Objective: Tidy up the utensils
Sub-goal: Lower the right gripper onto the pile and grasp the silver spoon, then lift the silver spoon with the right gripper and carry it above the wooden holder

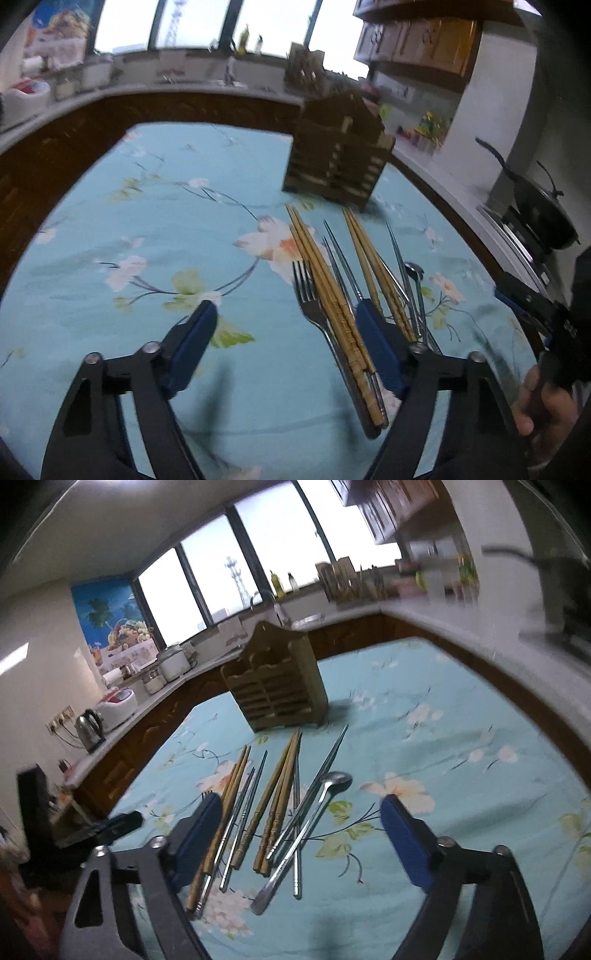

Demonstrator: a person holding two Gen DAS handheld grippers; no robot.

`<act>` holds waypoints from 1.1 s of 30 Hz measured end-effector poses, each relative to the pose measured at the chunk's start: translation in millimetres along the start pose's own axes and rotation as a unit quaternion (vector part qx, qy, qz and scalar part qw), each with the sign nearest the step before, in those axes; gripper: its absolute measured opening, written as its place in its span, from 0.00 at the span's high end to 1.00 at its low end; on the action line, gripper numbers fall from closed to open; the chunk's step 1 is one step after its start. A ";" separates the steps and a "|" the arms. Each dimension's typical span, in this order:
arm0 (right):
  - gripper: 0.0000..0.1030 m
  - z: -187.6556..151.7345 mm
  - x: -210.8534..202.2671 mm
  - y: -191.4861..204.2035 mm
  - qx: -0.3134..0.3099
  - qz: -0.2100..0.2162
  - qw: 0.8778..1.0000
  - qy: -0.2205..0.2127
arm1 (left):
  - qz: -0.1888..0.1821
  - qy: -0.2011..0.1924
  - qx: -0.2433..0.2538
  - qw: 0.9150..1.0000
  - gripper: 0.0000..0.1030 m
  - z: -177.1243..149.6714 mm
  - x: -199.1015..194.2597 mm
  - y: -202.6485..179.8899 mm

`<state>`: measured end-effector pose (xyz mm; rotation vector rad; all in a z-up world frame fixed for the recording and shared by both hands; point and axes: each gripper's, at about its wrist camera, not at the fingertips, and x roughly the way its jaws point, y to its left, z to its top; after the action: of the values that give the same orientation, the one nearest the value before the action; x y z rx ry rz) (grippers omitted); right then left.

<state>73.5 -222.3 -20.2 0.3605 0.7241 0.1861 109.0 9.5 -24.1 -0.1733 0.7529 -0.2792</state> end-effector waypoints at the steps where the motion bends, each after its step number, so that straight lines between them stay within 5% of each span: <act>1: 0.28 3.1 6.7 -3.9 0.010 0.006 1.000 0.011 | -0.006 0.008 0.001 1.000 0.33 2.0 5.7 0.3; 9: 0.64 13.7 58.4 -27.6 0.069 0.026 0.992 0.103 | -0.049 0.070 0.005 0.996 0.48 17.9 53.2 4.3; 23: 0.78 4.3 101.1 -54.3 0.137 0.074 0.972 0.174 | -0.076 0.117 0.053 0.989 0.57 33.0 98.2 -0.8; 27: 0.86 4.8 107.0 -58.6 0.150 0.089 0.970 0.168 | -0.084 0.119 0.061 0.987 0.83 35.1 103.8 -1.9; 29: 0.96 4.0 109.1 -63.0 0.158 0.086 0.969 0.170 | -0.093 0.120 0.058 0.987 0.87 35.8 104.1 -1.7; 31: 0.96 4.1 105.7 -66.3 0.164 0.088 0.968 0.168 | -0.092 0.116 0.064 0.987 0.97 34.8 100.9 -2.7; 33: 0.97 5.8 98.1 -65.3 0.156 0.082 0.971 0.161 | -0.088 0.110 0.067 0.988 0.97 34.2 95.6 -3.1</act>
<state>152.4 -255.7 -101.3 0.7026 1.0482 0.2931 198.7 -21.2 -60.7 -0.0815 0.9365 -0.5224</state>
